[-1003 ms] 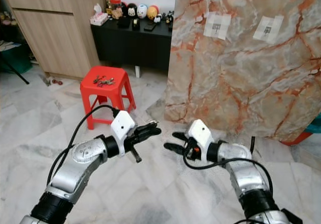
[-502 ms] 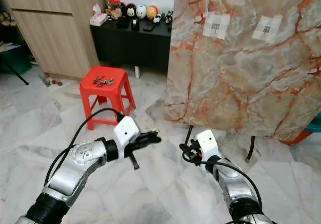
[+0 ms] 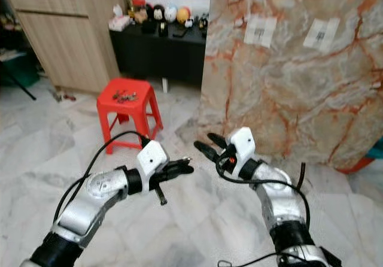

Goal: Hang keys on a hook

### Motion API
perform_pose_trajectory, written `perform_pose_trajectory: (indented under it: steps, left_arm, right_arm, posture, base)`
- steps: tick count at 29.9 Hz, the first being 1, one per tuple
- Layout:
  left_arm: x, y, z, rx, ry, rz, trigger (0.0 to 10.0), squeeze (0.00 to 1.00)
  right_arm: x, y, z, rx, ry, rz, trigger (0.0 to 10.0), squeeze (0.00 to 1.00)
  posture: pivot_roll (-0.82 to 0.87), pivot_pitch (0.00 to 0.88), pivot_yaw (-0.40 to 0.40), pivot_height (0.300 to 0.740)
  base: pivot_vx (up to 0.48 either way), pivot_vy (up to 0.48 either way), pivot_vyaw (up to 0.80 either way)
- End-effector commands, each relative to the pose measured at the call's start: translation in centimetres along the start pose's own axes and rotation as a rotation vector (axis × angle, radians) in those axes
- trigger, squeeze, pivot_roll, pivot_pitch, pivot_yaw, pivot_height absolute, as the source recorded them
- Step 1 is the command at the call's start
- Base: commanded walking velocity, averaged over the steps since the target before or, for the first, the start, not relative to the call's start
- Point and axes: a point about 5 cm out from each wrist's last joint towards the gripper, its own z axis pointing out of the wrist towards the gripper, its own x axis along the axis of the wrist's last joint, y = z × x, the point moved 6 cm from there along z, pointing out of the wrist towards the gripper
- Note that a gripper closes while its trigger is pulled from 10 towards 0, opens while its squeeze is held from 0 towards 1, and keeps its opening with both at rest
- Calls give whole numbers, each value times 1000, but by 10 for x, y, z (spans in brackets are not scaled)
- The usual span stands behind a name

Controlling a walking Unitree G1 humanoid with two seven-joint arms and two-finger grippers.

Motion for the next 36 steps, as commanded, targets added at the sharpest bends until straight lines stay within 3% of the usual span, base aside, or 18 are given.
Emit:
perform_pose_trajectory:
  steps: [1,9,12,18,21,26,36]
  left_arm:
    - [6,4,2,-23,8,12,10000,0]
    - [7,5,2,-25,8,7,10000,0]
    - [7,-2,1,8,8,11,10000,0]
    - [15,-10,4,49,37,38,10000,0]
    - [18,-11,6,51,47,38,10000,0]
    - [20,-8,12,38,47,58,10000,0]
    - [19,-3,18,14,39,76,10000,0]
  right_arm:
    - [5,-2,-1,36,0,-13,10000,0]
    - [3,-11,-11,163,-88,-66,10000,0]
    - [-8,2,-22,129,-186,-145,10000,0]
    - [-8,15,-33,82,-220,-176,10000,0]
    - [-6,14,-33,77,-202,-161,10000,0]
    - [2,-10,-27,170,-127,-94,10000,0]
    - [1,-8,-24,144,-120,-111,10000,0]
  posture:
    - [77,0,-57,740]
    - [84,0,-58,740]
    - [85,0,-57,740]
    - [84,0,-57,740]
    - [84,0,-55,740]
    - [87,0,-54,740]
    - [89,0,-52,740]
  base:
    - [0,0,0]
    - [0,0,0]
    - [0,0,0]
    - [0,0,0]
    - [0,0,0]
    - [0,0,0]
    - [0,0,0]
